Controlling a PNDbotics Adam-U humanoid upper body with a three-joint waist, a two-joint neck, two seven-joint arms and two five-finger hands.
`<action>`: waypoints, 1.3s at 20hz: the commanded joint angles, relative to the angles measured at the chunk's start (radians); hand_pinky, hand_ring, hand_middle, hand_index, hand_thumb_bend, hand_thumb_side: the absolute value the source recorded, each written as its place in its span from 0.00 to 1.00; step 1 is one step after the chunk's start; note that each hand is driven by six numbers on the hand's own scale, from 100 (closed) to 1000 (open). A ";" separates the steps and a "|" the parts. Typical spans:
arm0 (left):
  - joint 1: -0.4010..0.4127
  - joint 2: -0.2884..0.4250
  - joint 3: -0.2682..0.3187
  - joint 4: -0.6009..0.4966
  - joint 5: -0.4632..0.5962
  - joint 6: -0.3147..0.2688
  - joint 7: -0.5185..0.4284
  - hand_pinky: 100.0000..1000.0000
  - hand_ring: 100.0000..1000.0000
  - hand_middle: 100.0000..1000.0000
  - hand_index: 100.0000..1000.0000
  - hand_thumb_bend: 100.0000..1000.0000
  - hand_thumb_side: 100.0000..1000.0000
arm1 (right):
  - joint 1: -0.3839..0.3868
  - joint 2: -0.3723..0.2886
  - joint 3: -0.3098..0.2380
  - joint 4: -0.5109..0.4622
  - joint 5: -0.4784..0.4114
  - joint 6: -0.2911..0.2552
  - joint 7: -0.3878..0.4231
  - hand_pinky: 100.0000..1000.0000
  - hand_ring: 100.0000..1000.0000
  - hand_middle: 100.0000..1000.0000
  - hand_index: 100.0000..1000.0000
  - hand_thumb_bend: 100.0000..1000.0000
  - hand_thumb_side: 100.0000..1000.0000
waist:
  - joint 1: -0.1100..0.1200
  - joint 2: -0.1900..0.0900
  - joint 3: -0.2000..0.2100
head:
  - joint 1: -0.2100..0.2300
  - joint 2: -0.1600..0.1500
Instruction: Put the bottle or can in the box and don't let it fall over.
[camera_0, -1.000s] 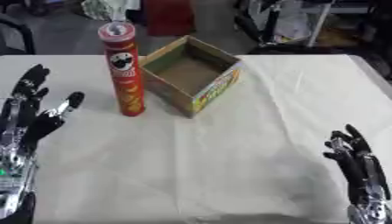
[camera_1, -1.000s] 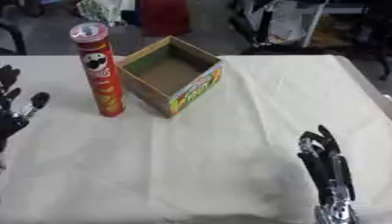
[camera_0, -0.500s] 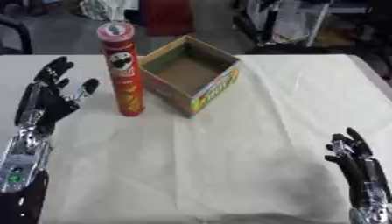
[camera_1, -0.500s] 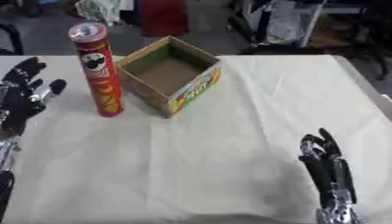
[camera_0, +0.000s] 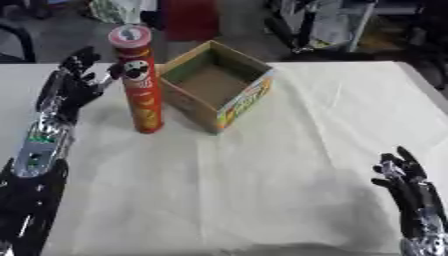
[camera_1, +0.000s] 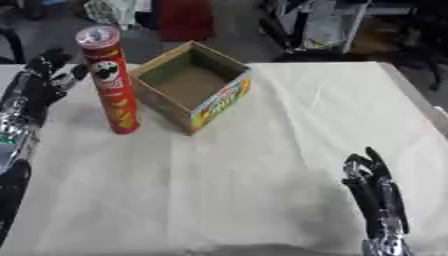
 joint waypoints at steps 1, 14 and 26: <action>-0.046 0.037 -0.019 0.065 -0.029 -0.026 -0.015 0.99 1.00 0.78 0.89 0.67 0.24 | -0.014 -0.012 0.000 -0.008 -0.007 -0.002 0.004 0.64 0.73 0.78 0.97 0.00 0.58 | 0.001 -0.007 -0.003 | 0.004 0.002; -0.136 0.041 -0.063 0.242 -0.097 -0.094 -0.025 0.98 1.00 0.77 0.88 0.69 0.27 | -0.017 -0.011 0.005 -0.006 -0.013 -0.001 0.011 0.64 0.73 0.78 0.97 0.00 0.58 | 0.002 -0.008 -0.016 | 0.011 0.001; -0.183 0.026 -0.082 0.300 -0.128 -0.095 -0.007 0.98 1.00 0.74 0.86 0.66 0.24 | -0.021 -0.009 0.011 -0.004 -0.016 -0.001 0.017 0.64 0.73 0.78 0.97 0.00 0.59 | 0.003 -0.006 -0.030 | 0.015 0.000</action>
